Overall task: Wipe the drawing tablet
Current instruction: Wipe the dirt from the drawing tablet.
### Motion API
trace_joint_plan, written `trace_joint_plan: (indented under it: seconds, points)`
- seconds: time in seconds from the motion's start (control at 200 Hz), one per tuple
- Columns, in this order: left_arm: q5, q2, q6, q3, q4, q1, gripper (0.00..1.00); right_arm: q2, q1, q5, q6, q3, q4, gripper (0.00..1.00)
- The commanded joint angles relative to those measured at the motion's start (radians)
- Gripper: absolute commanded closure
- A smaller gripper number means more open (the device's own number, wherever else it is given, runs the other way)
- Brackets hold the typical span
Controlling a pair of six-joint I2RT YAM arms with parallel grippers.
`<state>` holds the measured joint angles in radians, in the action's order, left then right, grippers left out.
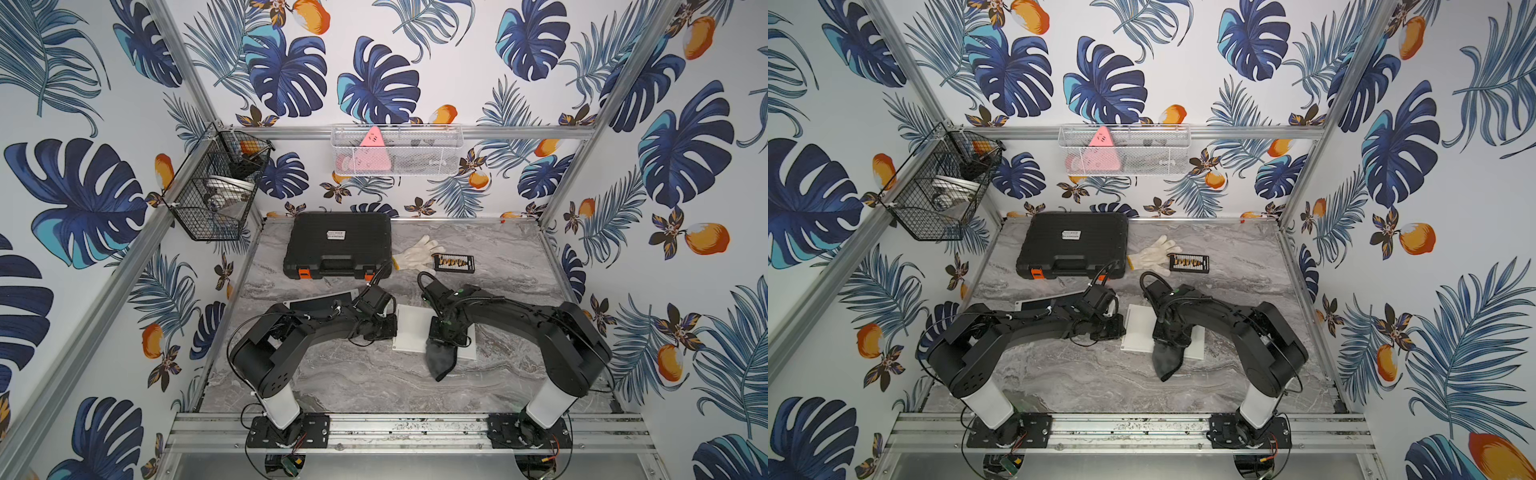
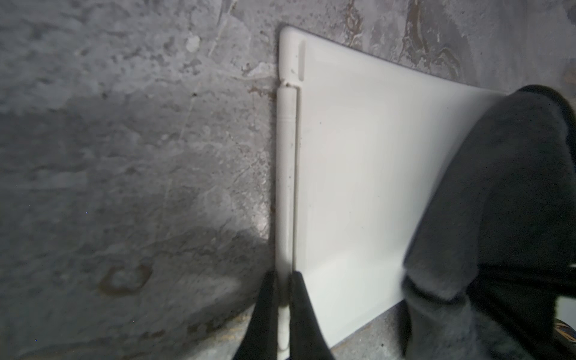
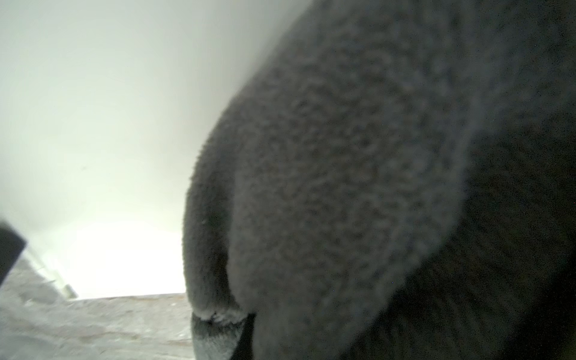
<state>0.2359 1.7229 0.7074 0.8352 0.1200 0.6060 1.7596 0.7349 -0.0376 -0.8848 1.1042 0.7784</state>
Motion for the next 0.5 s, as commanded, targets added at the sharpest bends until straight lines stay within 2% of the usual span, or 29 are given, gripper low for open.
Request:
trace_joint_plan:
  seconds: [0.0,0.28,0.395,0.495]
  points:
    - [-0.068,0.023,-0.006,-0.028,0.297,-0.001,0.94,0.066,0.033,-0.08,-0.082,0.059,-0.115,1.0]
    - [-0.049,0.024,-0.001,-0.038,0.277,-0.001,0.94,0.174,0.117,-0.18,-0.125,0.196,-0.256,1.0]
    - [-0.052,0.026,0.004,-0.035,0.277,-0.001,0.95,0.196,0.123,-0.225,-0.167,0.15,-0.296,1.0]
    - [-0.064,0.031,0.006,-0.029,0.289,-0.002,0.95,0.185,0.102,-0.18,-0.152,0.111,-0.227,1.0]
